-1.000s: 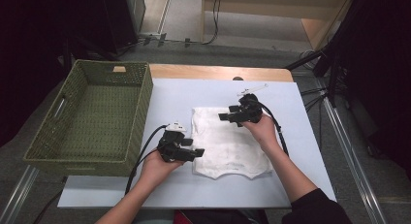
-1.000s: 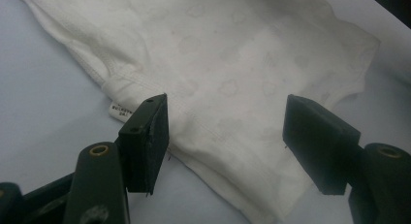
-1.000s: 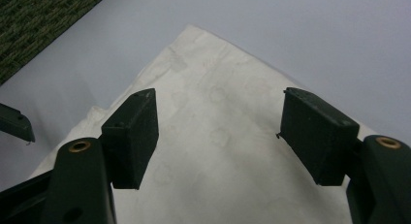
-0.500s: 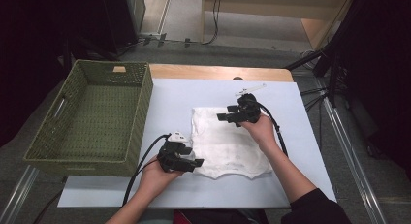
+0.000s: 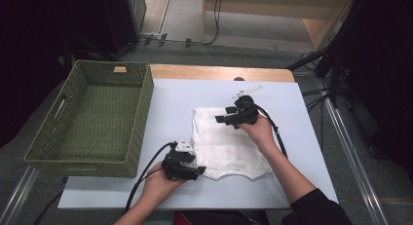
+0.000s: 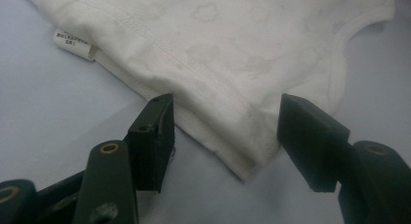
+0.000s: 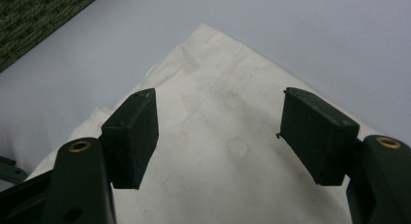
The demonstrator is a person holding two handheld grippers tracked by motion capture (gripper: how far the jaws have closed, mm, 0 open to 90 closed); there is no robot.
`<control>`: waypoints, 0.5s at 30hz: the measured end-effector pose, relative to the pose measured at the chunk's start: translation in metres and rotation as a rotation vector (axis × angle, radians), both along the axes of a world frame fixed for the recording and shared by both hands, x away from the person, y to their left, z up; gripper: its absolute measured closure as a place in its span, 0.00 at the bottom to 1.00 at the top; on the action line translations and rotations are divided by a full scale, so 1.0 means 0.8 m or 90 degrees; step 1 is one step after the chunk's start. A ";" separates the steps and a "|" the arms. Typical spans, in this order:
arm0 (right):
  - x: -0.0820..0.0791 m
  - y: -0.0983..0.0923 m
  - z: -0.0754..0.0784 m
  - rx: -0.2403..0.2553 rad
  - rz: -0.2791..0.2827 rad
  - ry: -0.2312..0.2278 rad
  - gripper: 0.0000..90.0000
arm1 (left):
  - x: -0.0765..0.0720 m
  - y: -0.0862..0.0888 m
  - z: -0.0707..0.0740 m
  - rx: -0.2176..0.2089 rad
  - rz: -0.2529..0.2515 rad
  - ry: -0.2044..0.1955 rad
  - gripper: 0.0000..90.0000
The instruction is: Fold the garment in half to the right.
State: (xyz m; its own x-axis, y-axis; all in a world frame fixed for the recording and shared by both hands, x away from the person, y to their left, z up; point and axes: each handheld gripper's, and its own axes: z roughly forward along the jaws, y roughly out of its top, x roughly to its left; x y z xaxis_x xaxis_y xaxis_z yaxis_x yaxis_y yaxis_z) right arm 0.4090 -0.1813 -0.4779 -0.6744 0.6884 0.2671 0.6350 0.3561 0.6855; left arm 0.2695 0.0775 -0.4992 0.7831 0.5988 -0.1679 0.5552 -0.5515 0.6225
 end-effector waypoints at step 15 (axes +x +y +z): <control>0.004 0.024 -0.009 0.023 0.005 -0.006 0.31 | -0.011 -0.006 -0.003 0.026 -0.006 -0.045 0.73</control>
State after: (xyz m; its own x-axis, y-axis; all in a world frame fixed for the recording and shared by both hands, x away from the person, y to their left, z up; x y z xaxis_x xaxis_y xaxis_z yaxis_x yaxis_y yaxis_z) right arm 0.4119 -0.1624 -0.4851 -0.6821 0.6734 0.2851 0.6256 0.3355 0.7043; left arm 0.2609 0.0723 -0.5012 0.7980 0.5964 -0.0865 0.5047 -0.5829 0.6368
